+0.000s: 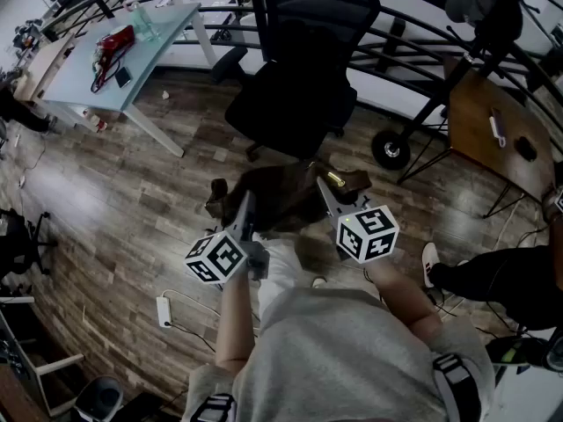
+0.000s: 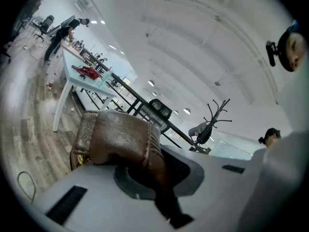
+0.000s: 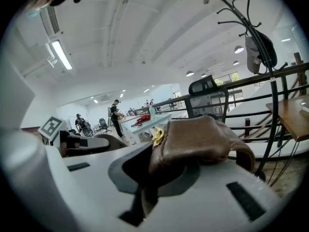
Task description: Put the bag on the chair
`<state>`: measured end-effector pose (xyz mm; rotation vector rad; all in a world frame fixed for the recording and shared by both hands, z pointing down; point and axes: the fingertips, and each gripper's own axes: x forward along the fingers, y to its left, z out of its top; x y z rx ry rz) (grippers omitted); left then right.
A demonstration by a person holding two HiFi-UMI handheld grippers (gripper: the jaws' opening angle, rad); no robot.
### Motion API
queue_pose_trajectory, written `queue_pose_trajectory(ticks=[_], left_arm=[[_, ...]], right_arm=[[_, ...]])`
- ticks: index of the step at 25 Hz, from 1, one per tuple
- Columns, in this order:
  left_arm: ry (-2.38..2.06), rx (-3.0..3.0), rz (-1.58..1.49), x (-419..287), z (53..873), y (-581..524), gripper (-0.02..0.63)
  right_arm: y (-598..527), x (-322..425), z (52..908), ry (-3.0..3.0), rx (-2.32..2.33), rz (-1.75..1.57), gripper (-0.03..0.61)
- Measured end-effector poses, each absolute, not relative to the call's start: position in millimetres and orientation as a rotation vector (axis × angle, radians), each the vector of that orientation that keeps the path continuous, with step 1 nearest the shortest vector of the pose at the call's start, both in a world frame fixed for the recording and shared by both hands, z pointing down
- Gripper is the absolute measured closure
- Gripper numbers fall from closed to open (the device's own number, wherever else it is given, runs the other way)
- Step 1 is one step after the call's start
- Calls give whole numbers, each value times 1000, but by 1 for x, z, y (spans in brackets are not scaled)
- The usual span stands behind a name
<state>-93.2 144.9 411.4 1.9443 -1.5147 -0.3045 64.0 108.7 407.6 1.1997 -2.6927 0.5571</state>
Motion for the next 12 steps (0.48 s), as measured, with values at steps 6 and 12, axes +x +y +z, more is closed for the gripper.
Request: queue_pose_trajectory(ticks=[6, 12], left_arm=[[-1534, 1961, -272, -37, 394, 219, 600], [-1533, 1963, -293, -23, 392, 258, 600]], right_arm=[[176, 116, 395, -2685, 1230, 591, 557], [215, 131, 397, -2697, 1247, 593, 557]])
